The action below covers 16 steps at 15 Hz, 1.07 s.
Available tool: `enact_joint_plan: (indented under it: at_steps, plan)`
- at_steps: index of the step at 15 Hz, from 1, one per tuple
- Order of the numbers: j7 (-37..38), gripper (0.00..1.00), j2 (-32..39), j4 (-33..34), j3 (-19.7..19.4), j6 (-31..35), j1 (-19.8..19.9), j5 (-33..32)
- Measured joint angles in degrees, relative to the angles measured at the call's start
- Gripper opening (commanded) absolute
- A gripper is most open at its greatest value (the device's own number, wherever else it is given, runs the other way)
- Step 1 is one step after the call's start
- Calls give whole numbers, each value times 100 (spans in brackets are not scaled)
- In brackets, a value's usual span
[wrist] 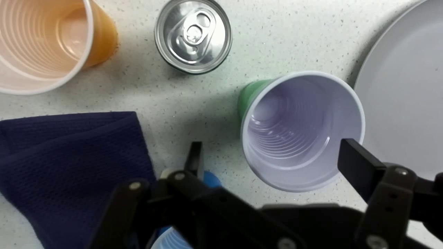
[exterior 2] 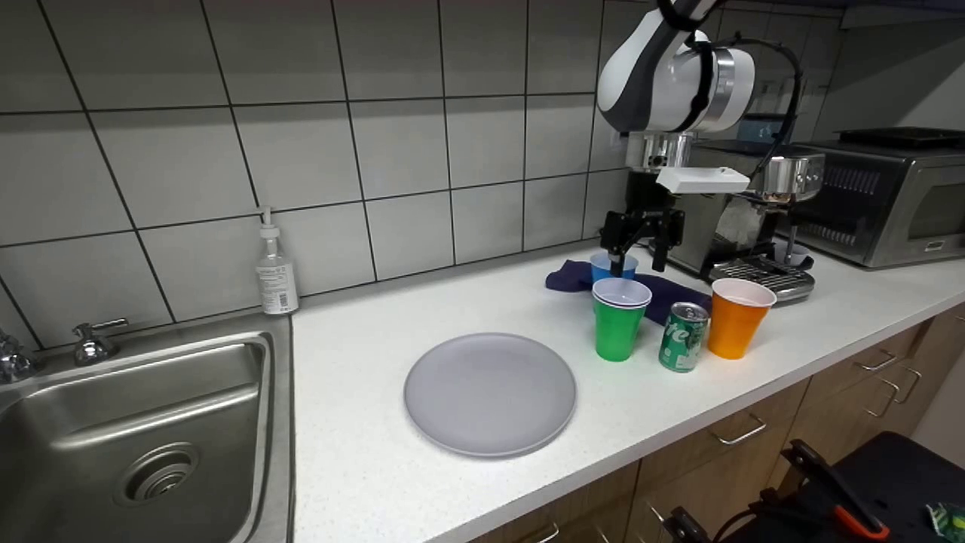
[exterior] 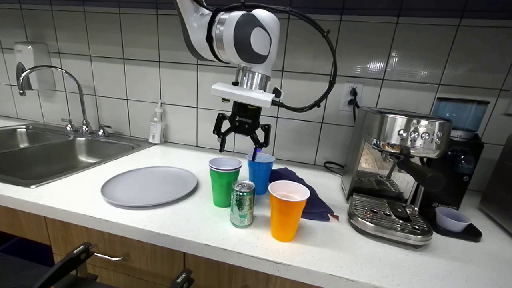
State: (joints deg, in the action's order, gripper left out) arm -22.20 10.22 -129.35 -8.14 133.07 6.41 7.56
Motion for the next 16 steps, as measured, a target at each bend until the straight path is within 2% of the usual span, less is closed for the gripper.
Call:
enact_joint_plan:
  at_steps: [7, 16]
  plan:
    - [93, 100, 5, -35, 1, 149, 3, 5]
    - [886, 100, 1, -113, -5, 868, 54, 185]
